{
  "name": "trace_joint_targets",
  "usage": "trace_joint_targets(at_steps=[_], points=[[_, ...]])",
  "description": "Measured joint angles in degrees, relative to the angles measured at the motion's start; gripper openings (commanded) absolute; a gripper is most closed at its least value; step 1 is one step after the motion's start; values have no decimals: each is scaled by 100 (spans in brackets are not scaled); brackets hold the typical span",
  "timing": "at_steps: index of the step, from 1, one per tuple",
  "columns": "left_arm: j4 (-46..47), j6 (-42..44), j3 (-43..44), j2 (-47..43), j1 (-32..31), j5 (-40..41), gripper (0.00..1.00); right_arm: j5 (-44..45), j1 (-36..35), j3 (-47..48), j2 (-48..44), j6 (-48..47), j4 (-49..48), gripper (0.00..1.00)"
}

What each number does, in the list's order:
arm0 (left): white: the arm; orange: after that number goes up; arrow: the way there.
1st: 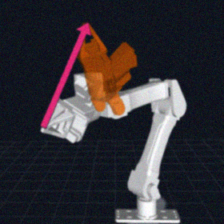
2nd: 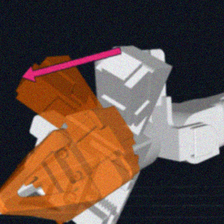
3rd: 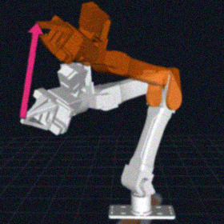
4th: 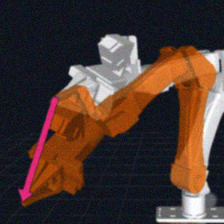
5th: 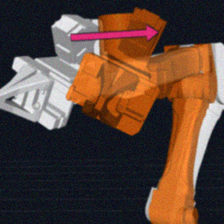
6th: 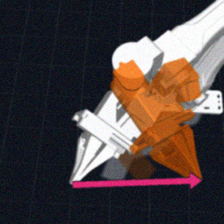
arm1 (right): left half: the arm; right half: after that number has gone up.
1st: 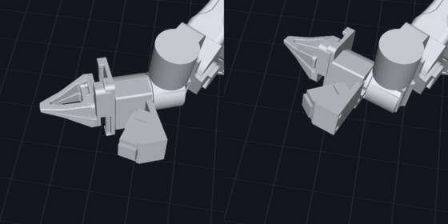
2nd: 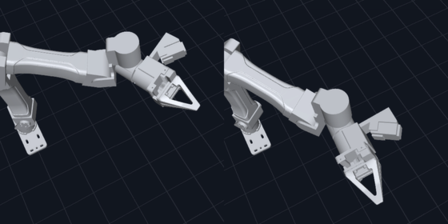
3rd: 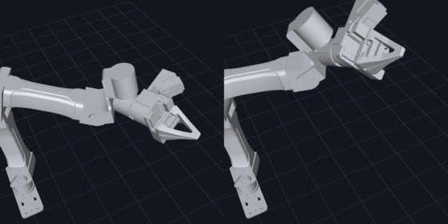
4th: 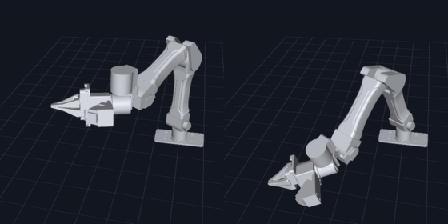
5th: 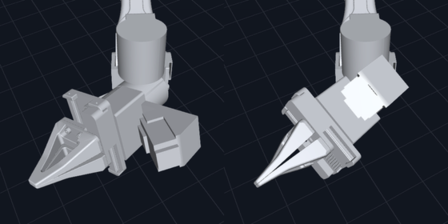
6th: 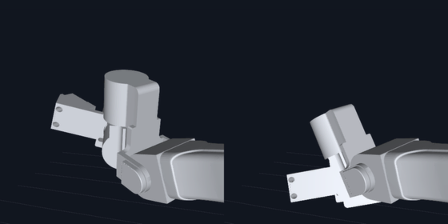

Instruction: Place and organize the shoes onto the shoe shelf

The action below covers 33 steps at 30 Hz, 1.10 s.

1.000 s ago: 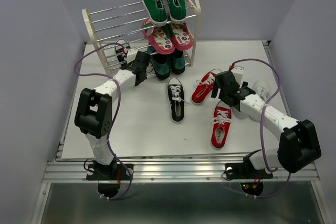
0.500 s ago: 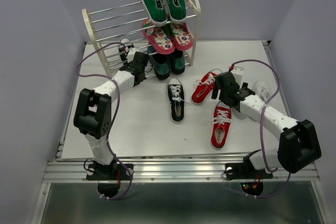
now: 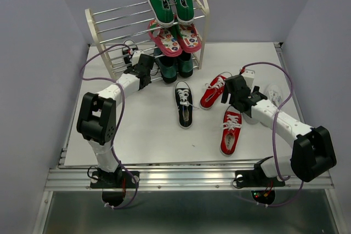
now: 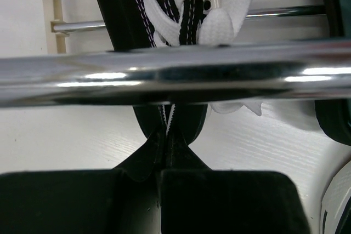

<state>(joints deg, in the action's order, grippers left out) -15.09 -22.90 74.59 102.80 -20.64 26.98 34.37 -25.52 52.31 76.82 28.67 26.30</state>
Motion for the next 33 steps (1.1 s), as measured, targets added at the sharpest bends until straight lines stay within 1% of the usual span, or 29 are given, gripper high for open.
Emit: trace_joint_targets(at_steps=[1,2,3,4,8,11,23,28,31,32,33], points=[[-9,9,0,0,2,0,20,0,0,0,0,0,0,100],[-17,13,0,7,11,0,35,0,0,-4,0,0,0,100],[-22,13,0,13,13,9,43,0,0,-4,0,-2,0,100],[-17,-2,0,22,15,17,55,-2,0,-4,0,0,0,100],[46,-33,48,26,15,116,68,0,0,-22,0,-11,-11,100],[72,-61,57,26,15,140,71,-2,0,-48,-4,-24,-15,100],[33,-190,-4,-57,48,103,73,-70,0,-66,-175,-66,-17,100],[-24,-297,-160,-341,50,-68,73,-254,0,-68,-302,-98,-24,100],[-15,-376,-409,-671,-26,-258,74,-448,0,-72,-378,-125,-59,100],[-42,-417,-529,-839,-87,-308,77,-507,0,-74,-402,-129,-70,100],[-63,-442,-592,-949,-151,-330,78,-570,0,-76,-428,-129,-85,100]])
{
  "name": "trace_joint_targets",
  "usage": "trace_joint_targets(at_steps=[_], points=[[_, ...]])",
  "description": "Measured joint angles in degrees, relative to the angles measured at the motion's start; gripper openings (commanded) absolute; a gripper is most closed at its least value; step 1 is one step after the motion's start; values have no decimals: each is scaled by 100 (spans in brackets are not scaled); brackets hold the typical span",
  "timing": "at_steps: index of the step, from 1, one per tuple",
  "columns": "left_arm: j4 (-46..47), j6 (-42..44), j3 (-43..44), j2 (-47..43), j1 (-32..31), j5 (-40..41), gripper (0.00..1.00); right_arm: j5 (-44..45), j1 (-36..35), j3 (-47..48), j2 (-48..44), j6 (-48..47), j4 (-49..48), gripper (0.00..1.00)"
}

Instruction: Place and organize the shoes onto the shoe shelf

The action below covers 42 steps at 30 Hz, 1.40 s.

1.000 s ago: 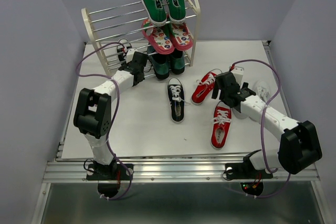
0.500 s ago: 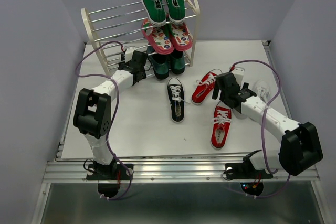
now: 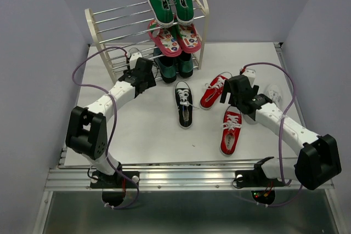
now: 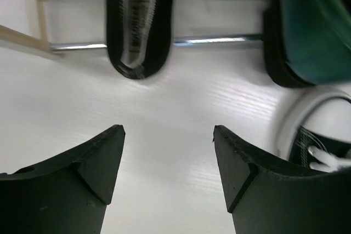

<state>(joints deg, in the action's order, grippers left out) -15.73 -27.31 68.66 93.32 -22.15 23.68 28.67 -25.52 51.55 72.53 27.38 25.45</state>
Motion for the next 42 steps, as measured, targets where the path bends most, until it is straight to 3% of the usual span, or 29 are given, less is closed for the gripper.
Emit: trace_joint_targets(at_steps=[3,7,9,15,22,26,34,37,42], points=[[-26,-153,-302,-485,-562,-201,84,-133,0,-48,-90,0,-44,100],[-9,-444,-577,-925,-1495,-492,85,-256,0,-144,-184,2,-48,100],[15,-649,-734,-1049,-1980,-673,99,-282,0,-188,-208,4,-48,100],[-61,-1261,-1088,-920,-2865,-953,99,-315,0,-315,-308,4,-50,100],[-22,-1488,-931,-59,-3257,-979,98,-326,0,-374,-321,4,-57,100],[-61,-1521,-780,262,-3285,-920,88,-323,0,-378,-330,4,-57,100],[-149,-1532,-313,599,-3285,-704,84,-319,0,-459,-385,4,-59,100],[-190,-1539,-271,601,-3283,-638,77,-317,0,-459,-385,4,-63,100],[-317,-1576,-151,728,-3279,-535,50,-304,0,-461,-385,4,-61,100]])
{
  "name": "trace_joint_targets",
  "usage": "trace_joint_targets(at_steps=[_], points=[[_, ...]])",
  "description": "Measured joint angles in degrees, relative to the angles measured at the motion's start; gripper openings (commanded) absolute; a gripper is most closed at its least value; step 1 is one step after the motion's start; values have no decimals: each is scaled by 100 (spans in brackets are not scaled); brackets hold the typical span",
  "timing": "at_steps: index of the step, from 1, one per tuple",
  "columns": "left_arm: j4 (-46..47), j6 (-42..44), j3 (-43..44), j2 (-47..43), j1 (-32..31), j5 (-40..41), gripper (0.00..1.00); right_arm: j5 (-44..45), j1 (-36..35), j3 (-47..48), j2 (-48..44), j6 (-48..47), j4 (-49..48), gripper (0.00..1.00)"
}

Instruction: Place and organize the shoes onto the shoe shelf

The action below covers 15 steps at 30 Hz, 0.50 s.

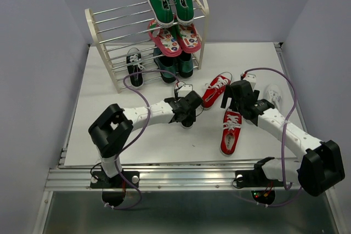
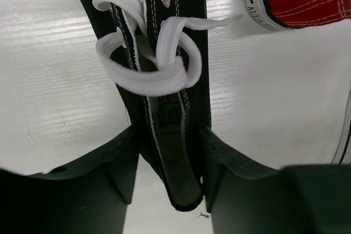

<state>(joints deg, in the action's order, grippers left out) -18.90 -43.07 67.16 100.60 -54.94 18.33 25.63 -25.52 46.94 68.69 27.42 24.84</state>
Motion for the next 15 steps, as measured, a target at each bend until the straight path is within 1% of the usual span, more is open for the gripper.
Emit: trace_joint_targets(at_steps=[1,2,3,11,15], points=[[-17,-17,13,46,2,7,40,7,0,0,0,0,0,100],[-33,-24,28,74,2,17,6,9,0,0,0,0,0,100],[-46,-57,42,87,4,35,0,9,0,-2,0,0,0,100],[-289,-212,76,59,20,251,0,15,0,-7,0,0,0,100],[-605,-389,-251,-483,-35,341,0,28,0,-7,-2,0,0,100]])
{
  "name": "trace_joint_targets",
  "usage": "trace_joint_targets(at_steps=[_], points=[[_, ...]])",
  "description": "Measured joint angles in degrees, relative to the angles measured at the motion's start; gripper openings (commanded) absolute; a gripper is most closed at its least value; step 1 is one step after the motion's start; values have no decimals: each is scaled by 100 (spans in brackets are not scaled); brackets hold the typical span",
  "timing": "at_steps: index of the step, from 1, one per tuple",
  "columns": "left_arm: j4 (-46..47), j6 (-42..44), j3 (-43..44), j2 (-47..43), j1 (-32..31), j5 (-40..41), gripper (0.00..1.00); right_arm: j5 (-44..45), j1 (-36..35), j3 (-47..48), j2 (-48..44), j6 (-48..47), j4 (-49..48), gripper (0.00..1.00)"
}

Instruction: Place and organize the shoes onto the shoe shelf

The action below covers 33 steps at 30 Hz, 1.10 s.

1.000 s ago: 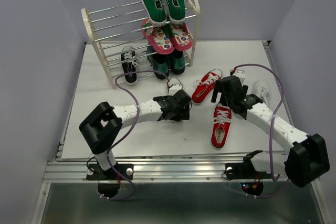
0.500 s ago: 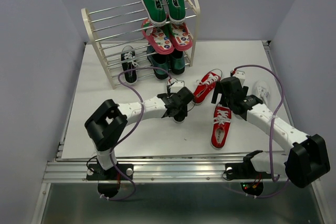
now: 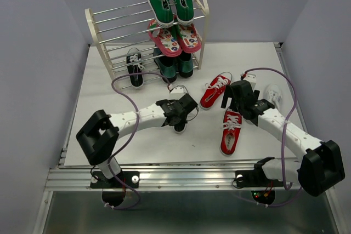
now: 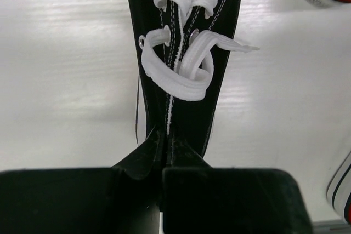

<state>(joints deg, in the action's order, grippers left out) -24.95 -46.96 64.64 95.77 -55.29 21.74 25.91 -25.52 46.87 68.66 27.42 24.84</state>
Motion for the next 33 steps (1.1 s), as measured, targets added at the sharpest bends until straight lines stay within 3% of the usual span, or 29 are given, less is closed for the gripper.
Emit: trace_joint_targets(at_steps=[9,17,26,33], points=[[-1294,-903,-603,-2050,-85,498,0,35,0,0,-7,0,0,100],[-1735,-1394,-540,-2118,79,1178,0,107,0,0,-2,-2,0,100],[-662,-498,-387,-1563,927,1432,0,186,0,0,46,-24,-2,100],[444,662,-385,-1526,1416,1344,0,238,0,0,214,-35,-2,100]])
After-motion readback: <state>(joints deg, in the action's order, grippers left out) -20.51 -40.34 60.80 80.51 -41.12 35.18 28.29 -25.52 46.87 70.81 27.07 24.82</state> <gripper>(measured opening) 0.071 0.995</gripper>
